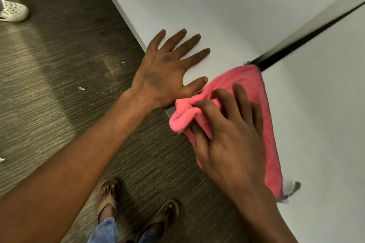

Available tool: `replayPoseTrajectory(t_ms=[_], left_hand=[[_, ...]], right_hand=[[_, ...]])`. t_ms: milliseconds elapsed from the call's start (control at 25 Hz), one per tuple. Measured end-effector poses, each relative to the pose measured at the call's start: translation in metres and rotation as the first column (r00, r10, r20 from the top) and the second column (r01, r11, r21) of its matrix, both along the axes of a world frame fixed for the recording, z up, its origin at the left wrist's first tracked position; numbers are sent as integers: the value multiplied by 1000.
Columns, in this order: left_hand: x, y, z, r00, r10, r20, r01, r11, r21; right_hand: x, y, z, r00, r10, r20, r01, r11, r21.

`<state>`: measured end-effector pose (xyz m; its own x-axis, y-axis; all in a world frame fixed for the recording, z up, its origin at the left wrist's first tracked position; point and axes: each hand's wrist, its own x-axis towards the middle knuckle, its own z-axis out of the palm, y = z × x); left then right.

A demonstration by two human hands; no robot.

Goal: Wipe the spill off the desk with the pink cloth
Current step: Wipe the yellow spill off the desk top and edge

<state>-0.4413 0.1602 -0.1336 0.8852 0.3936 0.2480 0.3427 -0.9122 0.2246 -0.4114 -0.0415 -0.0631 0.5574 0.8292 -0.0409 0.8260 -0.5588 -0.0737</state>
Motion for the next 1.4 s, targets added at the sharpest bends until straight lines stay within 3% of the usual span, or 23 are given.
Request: replayPoseTrajectory(t_ms=[240,440,560,960,1160,1400], left_hand=[[-1,4,5,999,-25,-44,23,999,-41],[-2,1,4,1000,3,-25,-5,997,-82],[0,-4,2,1000,19,17,-18,998,-54],[0,-4,2,1000,14,28,-14,1000,-13],[-2,2,0,1000,-5,-30,4,1000,-30],[0,-1,-3,1000,16,4,-16,1000,-22]], right_hand=[[12,3,1,980,177,-95,-161,975,151],[8,-77,-7,980,194,50,-195,981,-1],[6,-91,-8,980,180,82,-177,983,-44],[11,-3,-1,998,49,-30,-50,999,-20],[5,-40,-4,998,43,-45,-44,999,-4],[14,-80,-3,992,-122,-40,122,992,7]])
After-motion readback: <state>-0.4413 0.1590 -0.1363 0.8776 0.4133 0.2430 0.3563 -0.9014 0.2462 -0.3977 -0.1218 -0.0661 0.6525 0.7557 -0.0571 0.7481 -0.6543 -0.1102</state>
